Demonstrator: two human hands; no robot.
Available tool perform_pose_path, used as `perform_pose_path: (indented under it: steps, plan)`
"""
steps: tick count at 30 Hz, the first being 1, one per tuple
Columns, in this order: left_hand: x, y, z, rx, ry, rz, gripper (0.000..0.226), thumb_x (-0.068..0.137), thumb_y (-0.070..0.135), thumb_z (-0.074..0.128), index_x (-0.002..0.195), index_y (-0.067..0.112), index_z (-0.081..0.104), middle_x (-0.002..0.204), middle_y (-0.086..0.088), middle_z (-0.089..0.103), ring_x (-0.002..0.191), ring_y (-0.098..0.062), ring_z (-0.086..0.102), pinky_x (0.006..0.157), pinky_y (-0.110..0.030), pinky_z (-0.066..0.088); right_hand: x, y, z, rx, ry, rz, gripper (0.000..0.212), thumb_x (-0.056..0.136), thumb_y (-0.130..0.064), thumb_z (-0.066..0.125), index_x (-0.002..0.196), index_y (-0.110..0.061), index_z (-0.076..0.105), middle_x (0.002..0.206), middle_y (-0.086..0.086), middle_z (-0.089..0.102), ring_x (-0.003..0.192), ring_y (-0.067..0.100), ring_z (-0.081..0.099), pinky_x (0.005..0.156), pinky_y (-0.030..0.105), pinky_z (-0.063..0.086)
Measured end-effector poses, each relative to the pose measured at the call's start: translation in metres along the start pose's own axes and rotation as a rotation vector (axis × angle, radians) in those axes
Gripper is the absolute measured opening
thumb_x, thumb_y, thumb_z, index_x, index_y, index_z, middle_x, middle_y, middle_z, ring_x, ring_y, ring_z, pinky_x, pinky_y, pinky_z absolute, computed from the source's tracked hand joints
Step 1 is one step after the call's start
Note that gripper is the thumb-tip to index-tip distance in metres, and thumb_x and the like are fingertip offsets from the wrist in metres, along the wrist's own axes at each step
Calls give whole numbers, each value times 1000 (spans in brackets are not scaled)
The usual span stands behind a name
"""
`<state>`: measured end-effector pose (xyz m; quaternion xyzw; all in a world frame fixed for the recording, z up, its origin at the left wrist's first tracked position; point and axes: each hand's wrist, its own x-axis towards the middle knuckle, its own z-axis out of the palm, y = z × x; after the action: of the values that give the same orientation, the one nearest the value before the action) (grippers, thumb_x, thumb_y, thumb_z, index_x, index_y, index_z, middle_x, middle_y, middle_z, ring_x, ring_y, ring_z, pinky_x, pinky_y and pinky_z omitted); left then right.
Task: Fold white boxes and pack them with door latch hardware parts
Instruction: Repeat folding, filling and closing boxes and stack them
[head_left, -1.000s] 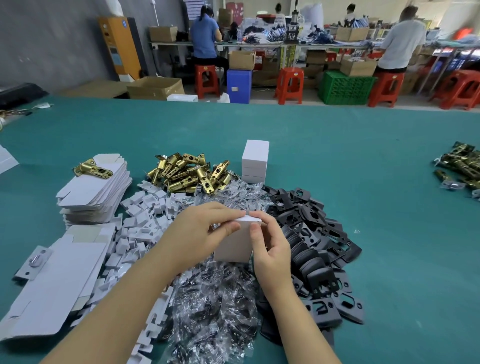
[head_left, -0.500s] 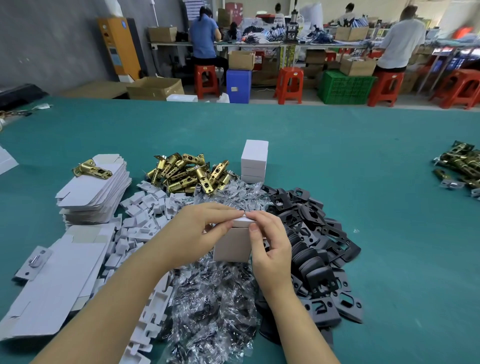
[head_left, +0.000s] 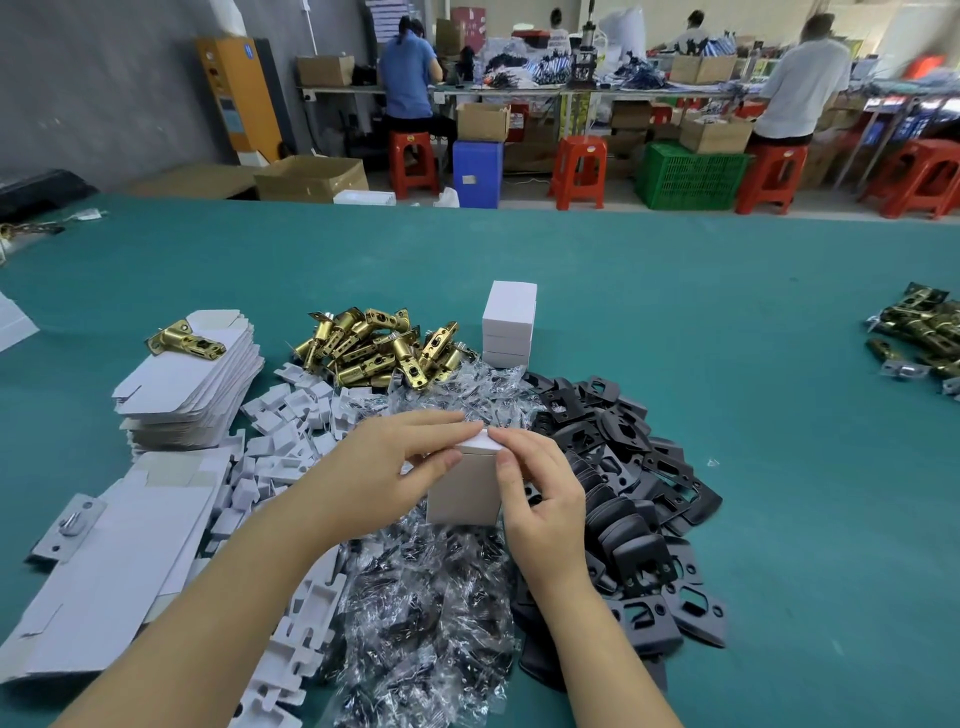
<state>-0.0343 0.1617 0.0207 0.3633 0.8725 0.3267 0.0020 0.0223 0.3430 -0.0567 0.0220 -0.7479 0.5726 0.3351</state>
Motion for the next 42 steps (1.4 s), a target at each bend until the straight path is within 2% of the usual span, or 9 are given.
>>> perform_pose_path:
  steps: [3,9,15,19,24,32,37,39,42]
  plan:
    - [0,-3,-1,-139,-18,-37,47,98,23,66,128,59,59,130,43,56,119,11,56,97,-16,50,0,2,0,-1,0,16,22,102,-22,56,117,-23,72,116,-9,69,113,8,64,95,17,47]
    - [-3,-7,3,-266,43,-43,47,95,14,68,121,54,67,126,34,63,121,8,57,98,-13,47,0,4,0,-5,-18,52,24,103,-21,53,118,-30,69,117,-11,68,112,10,63,93,17,47]
    - [-4,-5,4,-55,80,65,36,95,33,61,130,40,65,129,31,59,121,11,55,100,-7,42,-1,2,-1,-1,-17,62,26,103,-20,52,119,-34,68,118,-12,68,114,10,63,92,20,49]
    - [-9,-5,3,131,131,134,35,98,40,58,130,30,69,135,8,63,114,-7,64,97,-28,54,-2,3,0,-29,-21,29,26,101,-19,54,120,-25,72,120,-10,68,115,9,63,95,20,49]
    - [-5,1,9,597,240,401,31,99,25,58,119,8,75,124,-14,71,99,-27,74,72,-39,64,-3,5,1,-72,12,11,27,98,-16,59,120,-14,75,119,-5,70,115,6,63,98,25,52]
    - [-5,12,9,656,269,369,26,90,14,75,115,7,76,114,-10,75,92,-26,73,68,-36,62,-3,6,1,-56,-14,-23,33,101,-15,54,130,-25,64,127,-21,63,121,-4,59,103,18,47]
    - [19,28,1,674,-16,22,48,96,51,57,140,31,52,114,13,67,105,-14,58,72,-27,46,-5,2,4,-12,-13,-37,36,102,-25,48,137,-29,57,133,-28,59,125,-5,58,103,15,46]
    - [35,31,-1,550,-232,-105,37,96,52,59,128,33,56,110,11,67,99,-12,61,75,-30,49,-7,-2,3,21,-8,75,42,101,-38,43,142,-40,50,127,-40,60,123,-5,59,98,12,47]
    - [54,32,-13,298,-407,-199,25,94,43,68,111,27,60,98,9,63,76,-5,62,59,-24,47,-3,1,0,16,16,216,43,103,-46,37,144,-43,48,121,-42,62,109,-3,65,86,14,49]
